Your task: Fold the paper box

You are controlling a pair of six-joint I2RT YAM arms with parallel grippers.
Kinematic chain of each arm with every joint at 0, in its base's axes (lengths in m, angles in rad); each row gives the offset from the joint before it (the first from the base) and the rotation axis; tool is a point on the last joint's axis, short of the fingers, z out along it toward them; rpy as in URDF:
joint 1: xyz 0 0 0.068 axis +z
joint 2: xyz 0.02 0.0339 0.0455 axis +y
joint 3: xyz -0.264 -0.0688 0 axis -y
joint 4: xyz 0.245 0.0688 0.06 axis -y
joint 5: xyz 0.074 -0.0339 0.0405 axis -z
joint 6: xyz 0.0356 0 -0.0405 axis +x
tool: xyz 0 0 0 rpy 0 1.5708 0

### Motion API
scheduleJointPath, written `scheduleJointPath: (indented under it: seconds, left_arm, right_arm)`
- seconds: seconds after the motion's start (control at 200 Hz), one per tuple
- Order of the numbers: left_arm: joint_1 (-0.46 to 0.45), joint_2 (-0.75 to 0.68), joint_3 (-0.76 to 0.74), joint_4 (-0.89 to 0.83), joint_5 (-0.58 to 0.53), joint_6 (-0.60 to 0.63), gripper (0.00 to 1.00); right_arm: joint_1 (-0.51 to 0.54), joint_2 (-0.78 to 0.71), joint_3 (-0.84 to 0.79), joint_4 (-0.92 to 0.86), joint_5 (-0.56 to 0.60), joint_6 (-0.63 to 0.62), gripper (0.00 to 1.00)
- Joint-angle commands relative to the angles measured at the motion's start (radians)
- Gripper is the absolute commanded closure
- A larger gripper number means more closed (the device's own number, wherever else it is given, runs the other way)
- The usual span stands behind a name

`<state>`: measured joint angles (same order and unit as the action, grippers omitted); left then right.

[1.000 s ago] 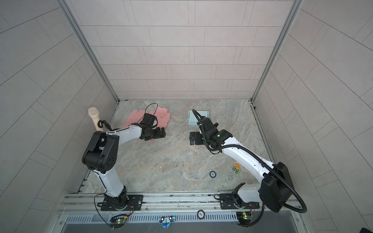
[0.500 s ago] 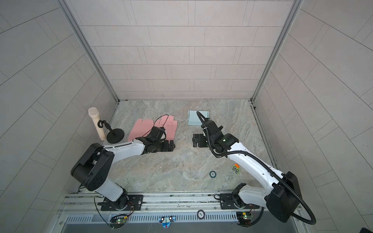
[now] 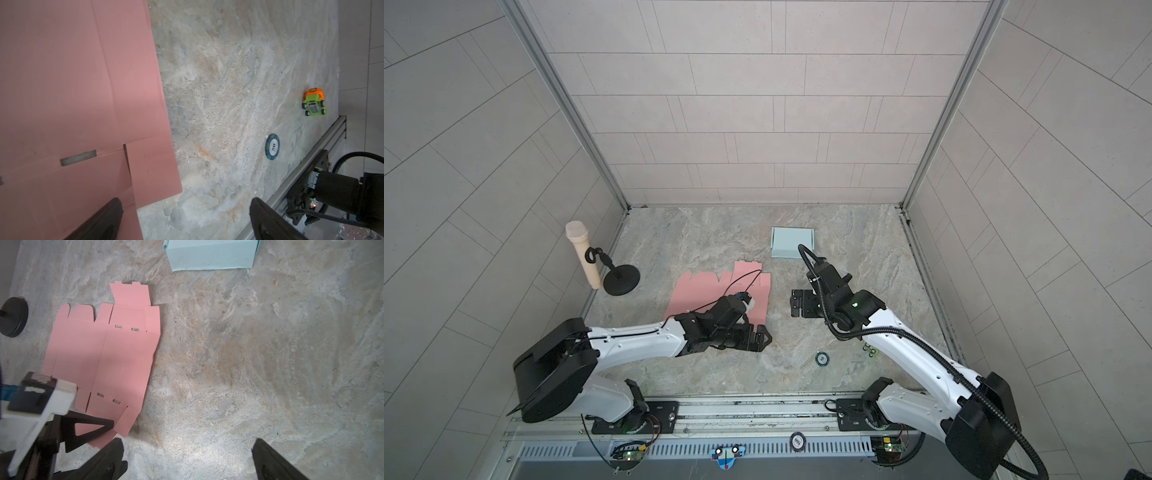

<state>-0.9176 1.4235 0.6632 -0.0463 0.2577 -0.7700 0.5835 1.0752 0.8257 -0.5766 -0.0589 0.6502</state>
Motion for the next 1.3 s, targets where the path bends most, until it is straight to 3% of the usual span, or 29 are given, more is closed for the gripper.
scheduleJointPath:
  seconds: [0.0, 0.105, 0.24, 0.375, 0.496, 0.861, 1.292]
  left_arm:
    - [0.004, -0.072, 0.05, -0.111, -0.018, 0.023, 0.0]
    - [0.061, -0.1, 0.073, -0.164, 0.004, 0.068, 0.0]
    - [0.204, -0.123, 0.061, -0.172, 0.039, 0.117, 0.0]
    - [0.316, -0.083, 0.07, -0.179, 0.06, 0.173, 0.0]
    - [0.356, -0.027, 0.071, -0.165, 0.064, 0.2, 0.0]
    - [0.3, 0.03, -0.042, -0.053, 0.085, 0.152, 0.0]
    - [0.069, 0.05, -0.109, 0.099, 0.051, -0.033, 0.0]
  right_arm:
    - [-0.002, -0.022, -0.034, -0.001, 0.008, 0.036, 0.01]
    - [-0.001, -0.017, -0.071, 0.026, -0.001, 0.05, 0.02]
    - [0.012, 0.004, -0.107, 0.09, -0.027, 0.082, 0.02]
    - [0.043, 0.059, -0.112, 0.141, -0.033, 0.1, 0.03]
    - [0.064, 0.1, -0.121, 0.207, -0.053, 0.124, 0.03]
    - [0.116, 0.224, -0.11, 0.32, -0.068, 0.16, 0.06]
    - [0.127, 0.254, -0.11, 0.332, -0.042, 0.167, 0.07]
